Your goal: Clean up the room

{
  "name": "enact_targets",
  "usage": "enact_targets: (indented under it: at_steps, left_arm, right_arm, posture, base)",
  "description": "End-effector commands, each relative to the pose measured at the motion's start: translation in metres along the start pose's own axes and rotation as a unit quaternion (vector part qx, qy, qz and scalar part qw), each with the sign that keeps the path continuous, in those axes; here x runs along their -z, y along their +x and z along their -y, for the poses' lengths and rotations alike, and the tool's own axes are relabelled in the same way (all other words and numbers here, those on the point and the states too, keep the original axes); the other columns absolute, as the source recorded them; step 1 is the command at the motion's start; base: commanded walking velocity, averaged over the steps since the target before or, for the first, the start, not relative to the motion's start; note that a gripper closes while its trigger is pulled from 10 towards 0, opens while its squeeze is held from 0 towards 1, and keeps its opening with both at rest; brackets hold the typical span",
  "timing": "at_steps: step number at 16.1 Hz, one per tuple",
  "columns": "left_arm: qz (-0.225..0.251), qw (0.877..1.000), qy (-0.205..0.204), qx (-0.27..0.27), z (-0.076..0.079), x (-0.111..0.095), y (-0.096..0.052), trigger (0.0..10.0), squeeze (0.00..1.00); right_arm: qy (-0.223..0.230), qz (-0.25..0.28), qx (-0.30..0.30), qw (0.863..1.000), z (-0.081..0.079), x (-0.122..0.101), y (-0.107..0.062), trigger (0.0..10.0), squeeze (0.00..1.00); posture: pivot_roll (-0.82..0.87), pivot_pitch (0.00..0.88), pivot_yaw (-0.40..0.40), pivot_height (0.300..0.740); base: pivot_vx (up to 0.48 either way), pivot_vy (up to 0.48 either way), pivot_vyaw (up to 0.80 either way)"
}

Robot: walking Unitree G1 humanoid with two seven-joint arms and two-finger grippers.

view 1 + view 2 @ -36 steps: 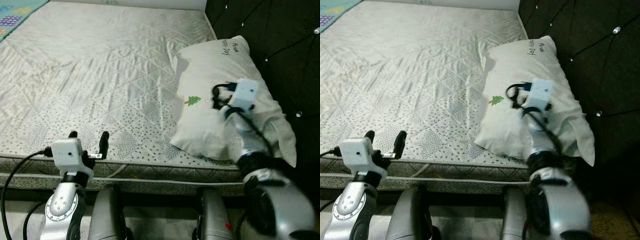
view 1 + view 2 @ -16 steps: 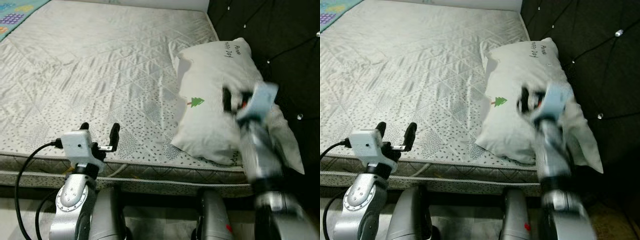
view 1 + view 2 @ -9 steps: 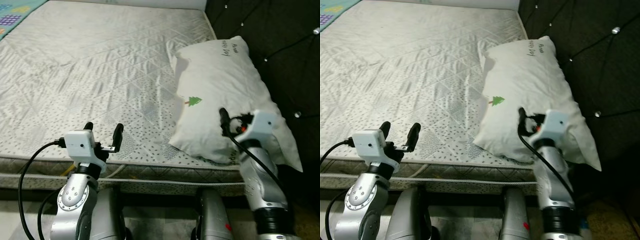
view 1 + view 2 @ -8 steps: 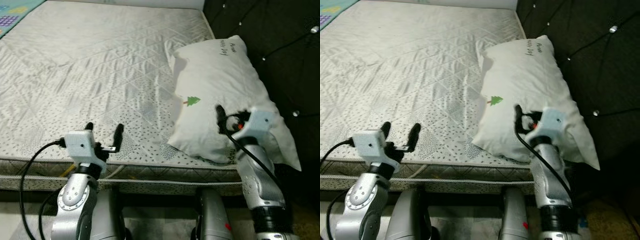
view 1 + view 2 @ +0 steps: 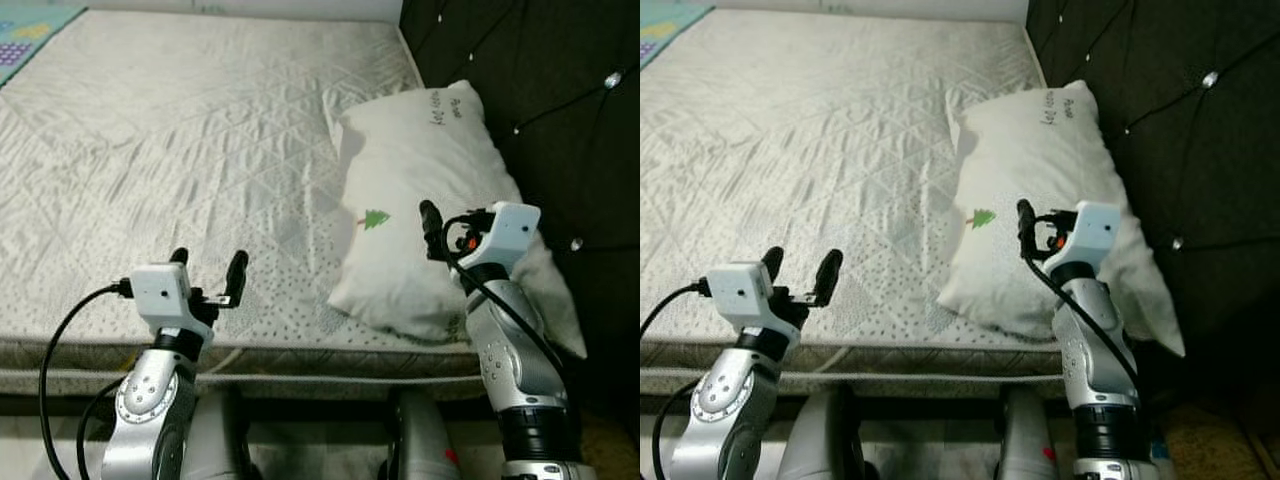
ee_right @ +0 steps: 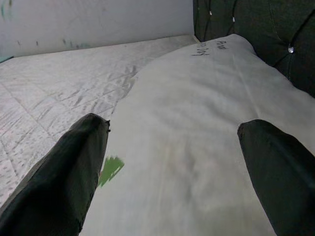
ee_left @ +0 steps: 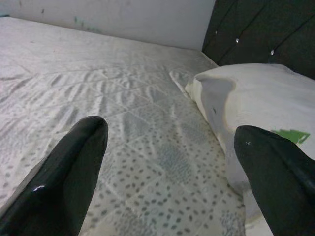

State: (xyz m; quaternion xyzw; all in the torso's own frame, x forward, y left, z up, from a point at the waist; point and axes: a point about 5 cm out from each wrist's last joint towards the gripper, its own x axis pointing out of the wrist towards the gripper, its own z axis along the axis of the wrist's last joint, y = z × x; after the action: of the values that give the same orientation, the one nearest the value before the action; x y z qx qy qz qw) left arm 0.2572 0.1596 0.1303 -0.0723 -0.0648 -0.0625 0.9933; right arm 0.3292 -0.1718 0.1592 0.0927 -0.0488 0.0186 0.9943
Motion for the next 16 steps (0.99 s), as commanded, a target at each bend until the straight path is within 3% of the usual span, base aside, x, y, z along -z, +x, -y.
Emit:
enact_targets:
  at_steps: [1, 8, 12, 16]
  left_arm:
    - [-0.009, 1.000, -0.003, -0.003, -0.001, 0.003, -0.001, 10.0, 0.00]
    - [-0.034, 0.998, -0.013, -0.042, -0.010, 0.011, 0.001, 10.0, 0.00]
    - [-0.033, 0.999, -0.015, -0.027, -0.007, 0.011, 0.002, 10.0, 0.00]
    - [-0.030, 0.999, -0.016, -0.020, -0.003, 0.010, 0.007, 10.0, 0.00]
  right_arm:
    - [0.002, 0.009, 0.006, 1.000, 0.000, -0.007, 0.000, 10.0, 0.00]
    - [0.004, 0.003, 0.023, 1.000, 0.003, -0.007, 0.001, 10.0, 0.00]
    - [0.003, -0.008, 0.035, 0.999, 0.007, -0.002, -0.004, 10.0, 0.00]
    - [0.008, -0.027, 0.050, 0.998, 0.007, 0.008, -0.006, 10.0, 0.00]
  posture:
    - [-0.02, 0.093, -0.002, 0.639]
    - [-0.01, 0.098, -0.005, 0.692]
    - [-0.02, 0.101, -0.006, 0.737]
    - [-0.02, 0.106, -0.007, 0.740]
  base:
    - [0.000, 0.000, 0.00]
    - [0.000, 0.000, 0.00]
    - [0.000, 0.000, 0.00]
    - [0.000, 0.000, -0.10]
